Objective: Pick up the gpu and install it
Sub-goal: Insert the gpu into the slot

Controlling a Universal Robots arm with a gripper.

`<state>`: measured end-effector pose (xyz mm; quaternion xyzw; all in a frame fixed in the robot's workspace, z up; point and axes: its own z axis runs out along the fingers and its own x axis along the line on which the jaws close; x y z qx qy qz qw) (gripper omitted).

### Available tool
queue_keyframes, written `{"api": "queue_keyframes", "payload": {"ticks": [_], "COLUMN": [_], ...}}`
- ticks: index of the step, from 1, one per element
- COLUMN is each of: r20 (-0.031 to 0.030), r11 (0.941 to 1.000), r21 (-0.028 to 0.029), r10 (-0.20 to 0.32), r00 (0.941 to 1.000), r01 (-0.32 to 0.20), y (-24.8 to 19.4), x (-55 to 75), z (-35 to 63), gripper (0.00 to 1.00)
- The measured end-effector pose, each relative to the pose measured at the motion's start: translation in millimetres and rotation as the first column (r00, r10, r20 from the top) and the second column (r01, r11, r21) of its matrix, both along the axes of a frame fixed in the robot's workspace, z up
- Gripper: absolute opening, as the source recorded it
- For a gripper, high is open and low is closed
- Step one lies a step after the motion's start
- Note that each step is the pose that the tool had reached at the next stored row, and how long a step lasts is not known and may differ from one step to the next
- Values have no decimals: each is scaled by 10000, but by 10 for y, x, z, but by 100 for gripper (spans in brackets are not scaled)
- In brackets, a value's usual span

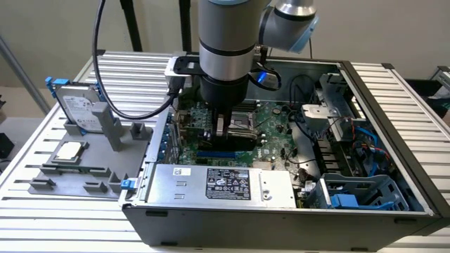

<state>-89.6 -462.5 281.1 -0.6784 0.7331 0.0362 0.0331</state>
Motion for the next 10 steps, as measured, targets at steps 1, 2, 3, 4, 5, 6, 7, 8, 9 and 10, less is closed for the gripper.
{"api": "queue_keyframes", "payload": {"ticks": [1,2,3,4,5,6,7,8,9,10], "r20": [0,-3,-6,-19,-42,-71,-103,-135,-170,-208], "r11": [10000,10000,10000,10000,10000,10000,10000,10000,10000,10000], "r21": [-15,-33,-44,-59,-72,-78,-83,-87,-91,-97], "r10": [0,0,1,1,-1,-1,1,3,5,7], "r00": [10000,10000,10000,10000,10000,10000,9999,9999,9999,9998], "r01": [0,0,-1,-1,0,0,-1,-4,-7,-9], "y": [0,0,0,0,0,0,0,0,0,0], "x": [0,0,0,-1,-1,-1,-1,-1,-1,-1], "z": [-7,-13,-20,-26,-32,-38,-44,-49,-54,-58], "gripper": [0,0,0,0,0,0,0,0,0,0]}}
